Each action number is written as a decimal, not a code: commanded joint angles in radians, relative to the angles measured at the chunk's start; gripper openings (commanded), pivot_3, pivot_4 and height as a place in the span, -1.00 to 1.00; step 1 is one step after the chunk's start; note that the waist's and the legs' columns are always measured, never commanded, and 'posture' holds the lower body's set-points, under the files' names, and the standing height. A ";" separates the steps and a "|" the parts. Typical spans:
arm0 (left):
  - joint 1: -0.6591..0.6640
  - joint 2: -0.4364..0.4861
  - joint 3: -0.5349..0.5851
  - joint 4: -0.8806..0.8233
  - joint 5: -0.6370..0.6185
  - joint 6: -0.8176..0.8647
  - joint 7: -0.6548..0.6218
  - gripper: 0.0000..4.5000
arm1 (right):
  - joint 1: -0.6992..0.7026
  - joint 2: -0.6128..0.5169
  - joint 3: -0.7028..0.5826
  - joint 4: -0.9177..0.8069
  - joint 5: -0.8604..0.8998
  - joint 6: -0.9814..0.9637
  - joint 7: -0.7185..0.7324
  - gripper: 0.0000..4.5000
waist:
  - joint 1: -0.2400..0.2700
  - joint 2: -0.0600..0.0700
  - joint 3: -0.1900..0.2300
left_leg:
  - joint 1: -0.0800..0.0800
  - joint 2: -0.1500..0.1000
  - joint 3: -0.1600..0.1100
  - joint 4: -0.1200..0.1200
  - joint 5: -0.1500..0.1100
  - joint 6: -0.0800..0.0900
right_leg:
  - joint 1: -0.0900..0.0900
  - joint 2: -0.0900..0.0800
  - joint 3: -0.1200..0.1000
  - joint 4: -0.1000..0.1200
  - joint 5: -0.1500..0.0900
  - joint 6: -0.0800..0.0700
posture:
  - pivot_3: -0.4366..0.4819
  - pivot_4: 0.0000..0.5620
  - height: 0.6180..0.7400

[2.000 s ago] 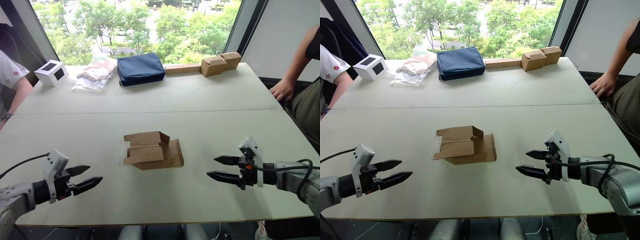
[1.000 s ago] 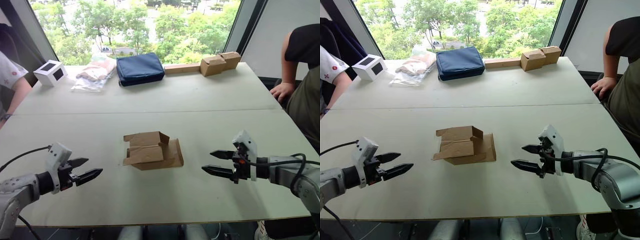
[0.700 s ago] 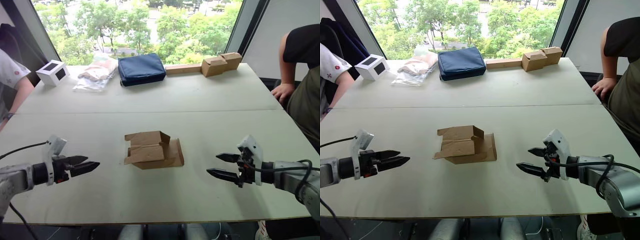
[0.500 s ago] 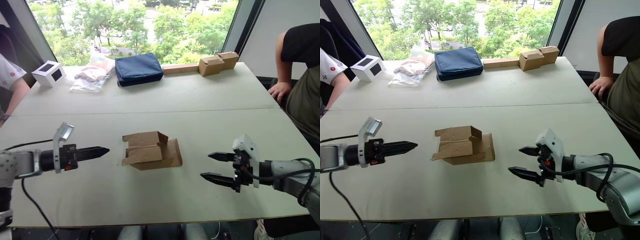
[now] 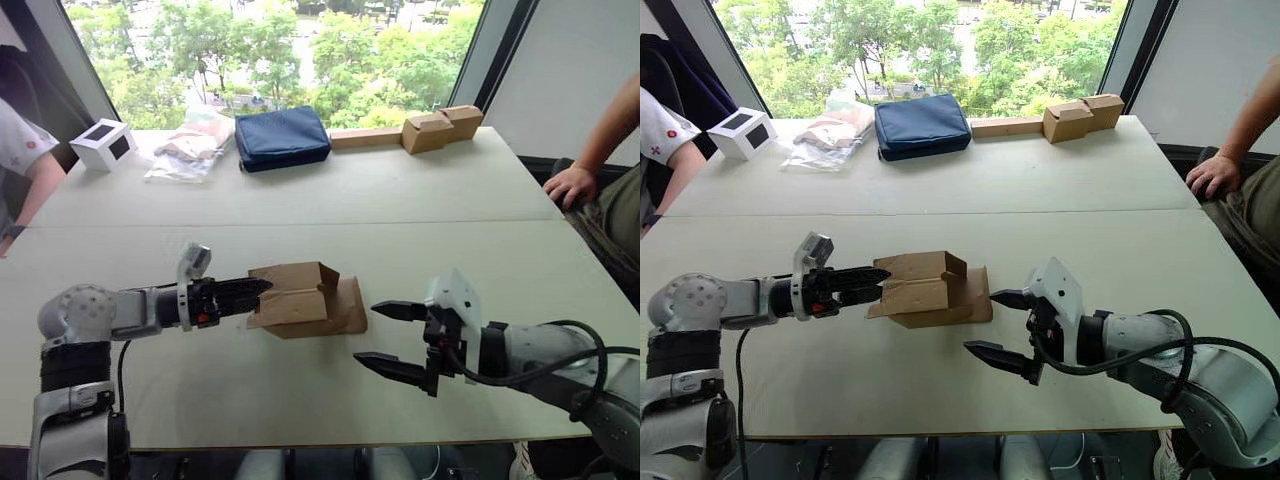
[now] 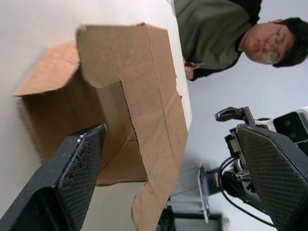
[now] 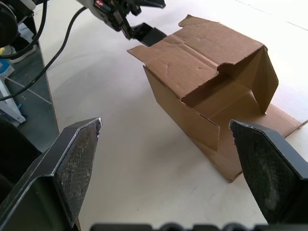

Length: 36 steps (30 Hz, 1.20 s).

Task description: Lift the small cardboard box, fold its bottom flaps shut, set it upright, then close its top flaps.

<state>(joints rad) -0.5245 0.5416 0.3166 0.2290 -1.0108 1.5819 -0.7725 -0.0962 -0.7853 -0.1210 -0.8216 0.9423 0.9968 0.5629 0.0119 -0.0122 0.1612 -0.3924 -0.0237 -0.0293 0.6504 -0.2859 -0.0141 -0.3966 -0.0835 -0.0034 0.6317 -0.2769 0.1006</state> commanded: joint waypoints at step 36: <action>-0.053 -0.029 -0.064 0.008 0.026 -0.125 -0.093 -0.97 | 0.066 -0.037 -0.035 -0.030 0.048 -0.036 -0.048 1.00 | -0.003 0.000 0.000 | 0.000 0.000 0.000 0.001 0.000 0.000 | 0.000 0.001 0.000 0.000 0.000 0.000 | -0.05 -0.47 1.00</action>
<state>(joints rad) -0.5833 0.4885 0.2261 0.2942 -0.9612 1.4699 -0.8376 -0.0336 -0.8244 -0.1306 -0.8230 0.9671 0.9825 0.5185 0.0089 -0.0124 0.1612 -0.3924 -0.0234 -0.0292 0.6509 -0.2857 -0.0141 -0.3964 -0.0820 -0.0034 0.6319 -0.2768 0.1008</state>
